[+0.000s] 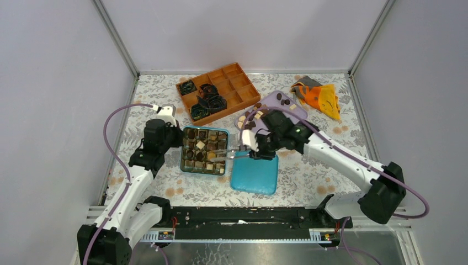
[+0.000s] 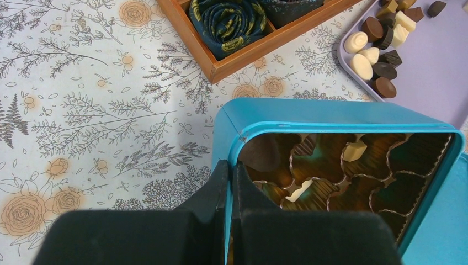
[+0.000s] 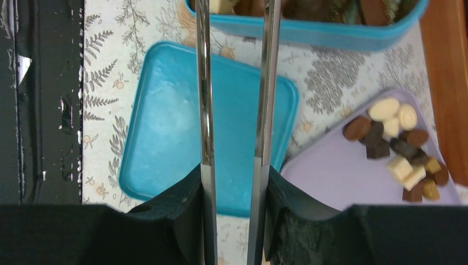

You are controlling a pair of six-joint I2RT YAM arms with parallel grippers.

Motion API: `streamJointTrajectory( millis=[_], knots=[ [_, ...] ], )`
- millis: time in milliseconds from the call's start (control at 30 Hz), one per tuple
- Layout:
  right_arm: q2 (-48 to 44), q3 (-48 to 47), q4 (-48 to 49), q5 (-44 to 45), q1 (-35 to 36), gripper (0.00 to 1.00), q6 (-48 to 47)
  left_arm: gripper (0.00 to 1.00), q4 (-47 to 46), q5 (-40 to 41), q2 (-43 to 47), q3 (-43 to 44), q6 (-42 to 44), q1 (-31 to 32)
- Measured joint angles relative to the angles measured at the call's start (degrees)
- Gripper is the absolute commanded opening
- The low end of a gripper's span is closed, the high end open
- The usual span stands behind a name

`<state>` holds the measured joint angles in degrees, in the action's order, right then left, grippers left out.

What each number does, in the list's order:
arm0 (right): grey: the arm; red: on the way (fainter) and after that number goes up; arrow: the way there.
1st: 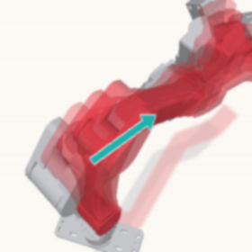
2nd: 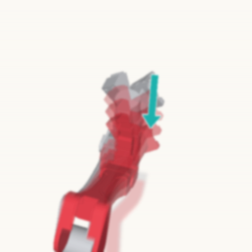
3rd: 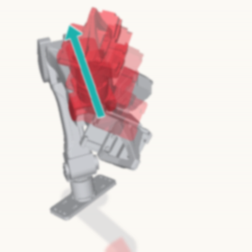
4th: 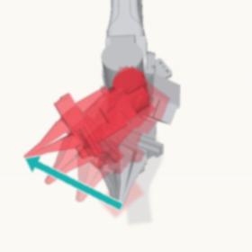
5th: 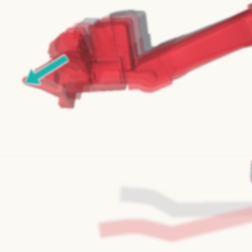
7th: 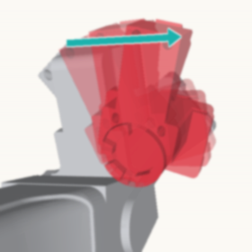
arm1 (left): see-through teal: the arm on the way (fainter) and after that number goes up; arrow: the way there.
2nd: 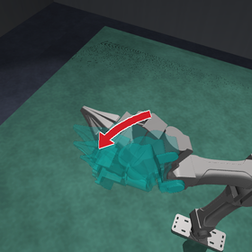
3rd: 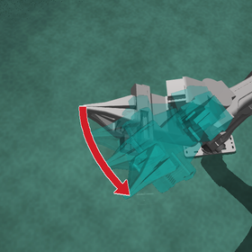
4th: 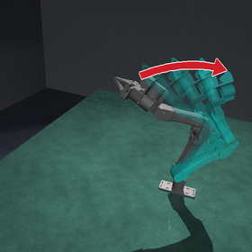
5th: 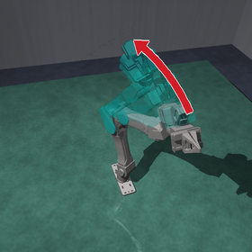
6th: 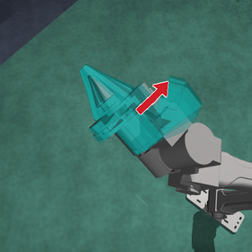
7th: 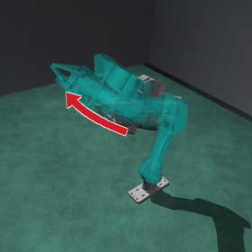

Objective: Pack the chocolate
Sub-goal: Place the fake chocolate in the packing box.

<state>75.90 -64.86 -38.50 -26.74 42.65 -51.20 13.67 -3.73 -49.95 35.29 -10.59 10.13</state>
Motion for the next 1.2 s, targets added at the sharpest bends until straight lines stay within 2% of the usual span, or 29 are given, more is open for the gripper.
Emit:
streamJointTrajectory(
  millis=[367, 767, 1200],
  knots=[
    [13.3, -7.6, 0.2, 13.9, 15.6, 0.11, 0.0, 0.0, 0.0, 0.0, -0.7, 0.0, 0.1, 0.0],
    [18.2, -11.3, 0.7, 22.2, 18.8, 0.19, 1.5, 0.0, 0.1, 0.1, -1.2, 0.0, 0.1, 0.0],
    [20.7, -12.1, 1.1, 25.7, 19.9, 0.43, 3.3, 0.0, 0.1, 0.1, -1.3, 0.0, 0.1, 0.0]
  ],
)
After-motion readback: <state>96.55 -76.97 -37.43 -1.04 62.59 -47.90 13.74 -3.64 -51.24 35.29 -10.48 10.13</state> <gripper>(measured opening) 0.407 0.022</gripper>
